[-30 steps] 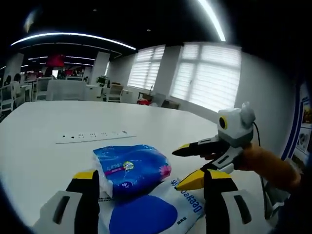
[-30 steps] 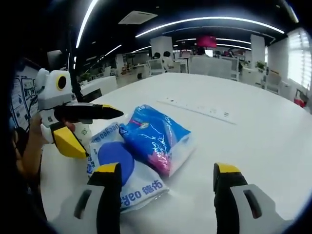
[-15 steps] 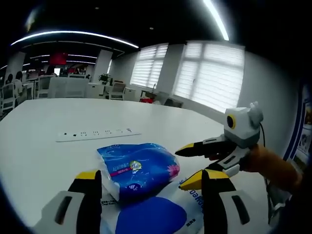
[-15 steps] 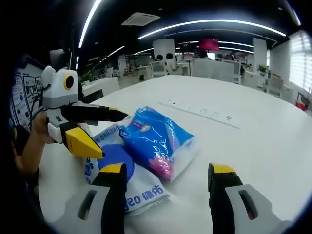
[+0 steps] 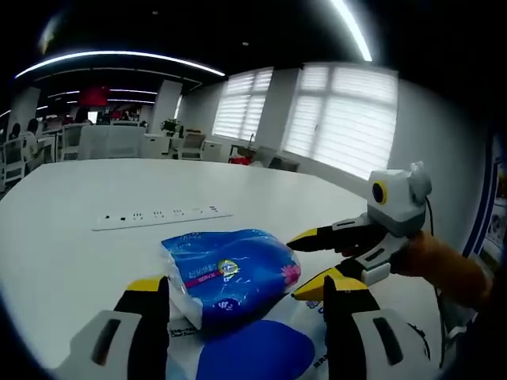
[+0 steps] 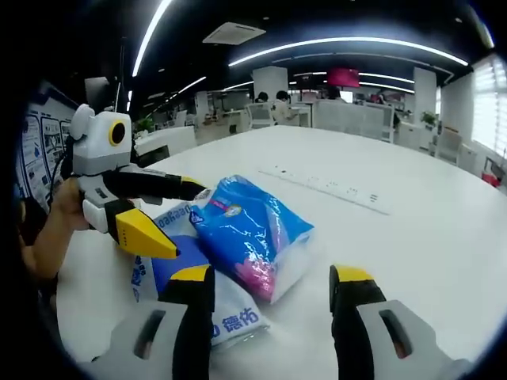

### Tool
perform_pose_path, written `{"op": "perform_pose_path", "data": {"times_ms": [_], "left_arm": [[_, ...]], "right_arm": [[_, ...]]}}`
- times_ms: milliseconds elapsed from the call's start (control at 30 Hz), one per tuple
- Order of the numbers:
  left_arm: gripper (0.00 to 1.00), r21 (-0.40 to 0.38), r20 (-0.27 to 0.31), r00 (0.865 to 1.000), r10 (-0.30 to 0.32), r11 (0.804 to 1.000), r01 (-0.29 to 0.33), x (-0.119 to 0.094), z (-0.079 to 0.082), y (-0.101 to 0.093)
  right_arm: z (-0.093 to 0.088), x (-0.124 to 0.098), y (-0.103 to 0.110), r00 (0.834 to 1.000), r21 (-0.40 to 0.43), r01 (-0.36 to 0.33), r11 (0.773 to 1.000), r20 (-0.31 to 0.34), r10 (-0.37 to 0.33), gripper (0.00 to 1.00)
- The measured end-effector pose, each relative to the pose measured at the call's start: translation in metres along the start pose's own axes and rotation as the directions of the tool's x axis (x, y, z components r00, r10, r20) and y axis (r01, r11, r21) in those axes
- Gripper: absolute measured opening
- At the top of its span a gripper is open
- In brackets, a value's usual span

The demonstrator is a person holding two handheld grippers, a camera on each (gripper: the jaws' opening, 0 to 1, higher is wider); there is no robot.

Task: Arrange the tabletop items into an orderly group along one side of the table until the central work area is clear of visible clutter.

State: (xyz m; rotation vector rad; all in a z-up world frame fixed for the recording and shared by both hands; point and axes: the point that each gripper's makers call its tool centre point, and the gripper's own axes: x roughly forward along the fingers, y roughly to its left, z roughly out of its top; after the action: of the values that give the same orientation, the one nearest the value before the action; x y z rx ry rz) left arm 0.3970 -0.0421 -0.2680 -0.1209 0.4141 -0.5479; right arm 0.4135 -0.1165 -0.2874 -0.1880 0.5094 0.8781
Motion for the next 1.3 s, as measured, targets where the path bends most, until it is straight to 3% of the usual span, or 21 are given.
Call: {"op": "perform_pose_path", "data": {"times_ms": [200,533,733,900,1100,1300], "left_arm": [[0.76,0.007,-0.007,1.0,0.003,1.0,-0.003,0.003,-0.004,0.001],[0.68,0.018,-0.018,1.0,-0.005,1.0,0.005,0.008,-0.003,0.005],[0.55,0.022,-0.036,0.999,-0.008,1.0,0.008,0.008,-0.005,0.007],[0.35,0.136,-0.056,0.998,0.028,0.99,-0.02,0.005,-0.008,0.012],[0.2,0.175,-0.036,0.999,0.035,0.984,-0.028,0.004,-0.004,0.015],[0.17,0.21,-0.035,0.999,0.039,0.977,-0.031,0.003,0.004,0.019]], "right_arm": [[0.001,0.003,-0.001,1.0,-0.013,0.004,1.0,0.008,-0.004,0.5],[0.005,0.004,-0.007,0.999,-0.023,0.008,1.0,0.036,-0.007,0.33],[0.003,0.006,-0.006,1.0,-0.079,0.019,0.997,0.025,-0.017,0.21],[0.009,0.004,-0.011,0.998,-0.079,0.021,0.997,0.061,-0.016,0.03],[0.013,0.0,-0.012,0.996,-0.078,0.046,0.996,0.084,-0.039,0.0],[0.013,-0.004,-0.007,0.995,-0.096,0.056,0.994,0.089,-0.047,0.0]]}}
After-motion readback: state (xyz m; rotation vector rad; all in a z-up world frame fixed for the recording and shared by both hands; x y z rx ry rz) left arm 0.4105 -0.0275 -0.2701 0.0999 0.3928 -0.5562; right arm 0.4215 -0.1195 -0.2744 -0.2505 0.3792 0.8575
